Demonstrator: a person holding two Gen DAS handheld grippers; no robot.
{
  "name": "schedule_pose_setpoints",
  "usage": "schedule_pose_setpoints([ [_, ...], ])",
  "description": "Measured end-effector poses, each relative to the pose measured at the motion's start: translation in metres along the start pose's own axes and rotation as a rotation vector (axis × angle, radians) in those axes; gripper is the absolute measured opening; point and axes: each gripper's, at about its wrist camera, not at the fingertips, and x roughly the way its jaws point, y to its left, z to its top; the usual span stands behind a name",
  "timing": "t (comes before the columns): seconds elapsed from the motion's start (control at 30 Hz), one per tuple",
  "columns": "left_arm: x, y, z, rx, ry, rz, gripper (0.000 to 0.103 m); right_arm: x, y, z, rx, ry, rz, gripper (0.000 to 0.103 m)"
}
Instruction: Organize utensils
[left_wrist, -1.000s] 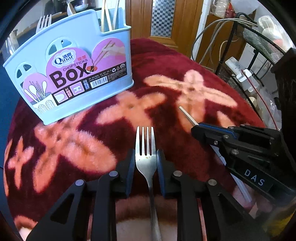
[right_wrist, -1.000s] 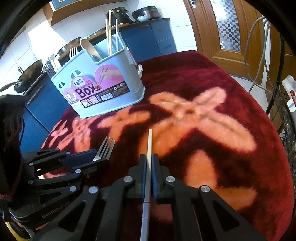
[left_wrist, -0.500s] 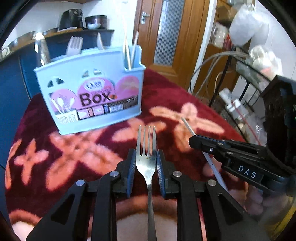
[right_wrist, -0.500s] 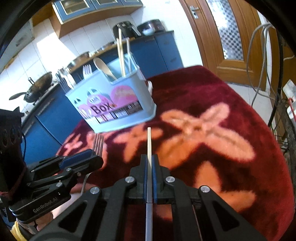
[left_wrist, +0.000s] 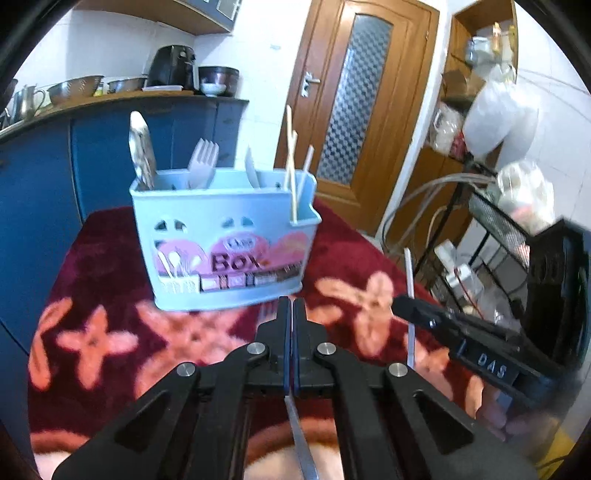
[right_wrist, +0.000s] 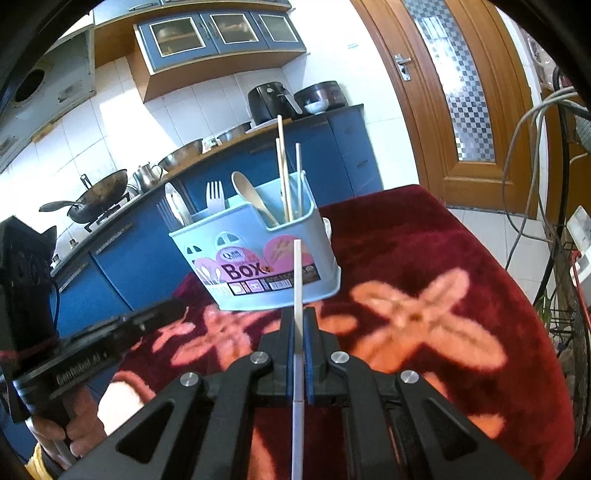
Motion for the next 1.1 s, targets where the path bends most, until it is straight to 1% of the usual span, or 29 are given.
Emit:
schedule_pose_setpoints([
  [0.1,0.0,0.008,0.006,-0.003,0.004,0.01,0.0,0.003,0.003,0.001,-0.004,-0.001,-0.002,0.006],
  [0.2,0.002,0.012,0.004,-0.001,0.037,0.009,0.0,0.005,0.003,0.0,-0.004,0.006,-0.002,0.006],
  [0.33,0.014,0.018,-0.003,-0.016,0.107,0.027,0.0,0.008,0.003,0.0,-0.006,0.025,-0.007,0.006],
  [0.4,0.023,0.021,-0.008,-0.037,0.155,0.015,0.0,0.008,0.003,-0.001,-0.007,0.029,-0.008,0.006],
  [0.43,0.027,0.022,-0.01,-0.05,0.177,0.008,0.005,0.008,0.003,-0.001,-0.007,0.031,-0.007,0.006],
  [0.47,0.031,0.024,-0.014,-0.062,0.201,-0.001,0.013,0.008,0.003,-0.001,-0.008,0.032,-0.007,0.006],
  [0.53,0.038,0.024,-0.02,-0.075,0.235,-0.011,0.022,0.007,0.003,-0.002,-0.009,0.033,-0.007,0.006],
  [0.63,0.048,0.023,-0.029,-0.072,0.286,-0.012,0.023,0.008,0.002,-0.002,-0.005,0.033,-0.007,0.006],
  [0.83,0.072,0.03,-0.039,-0.1,0.351,-0.021,0.023,0.01,0.0,-0.003,0.0,0.04,-0.003,0.006],
  [0.93,0.081,0.037,-0.043,-0.124,0.37,-0.014,0.023,0.01,-0.002,-0.004,0.003,0.042,-0.005,0.006],
  [1.1,0.091,0.042,-0.041,-0.158,0.363,-0.049,0.023,0.014,-0.005,-0.005,0.01,0.052,-0.009,0.006],
])
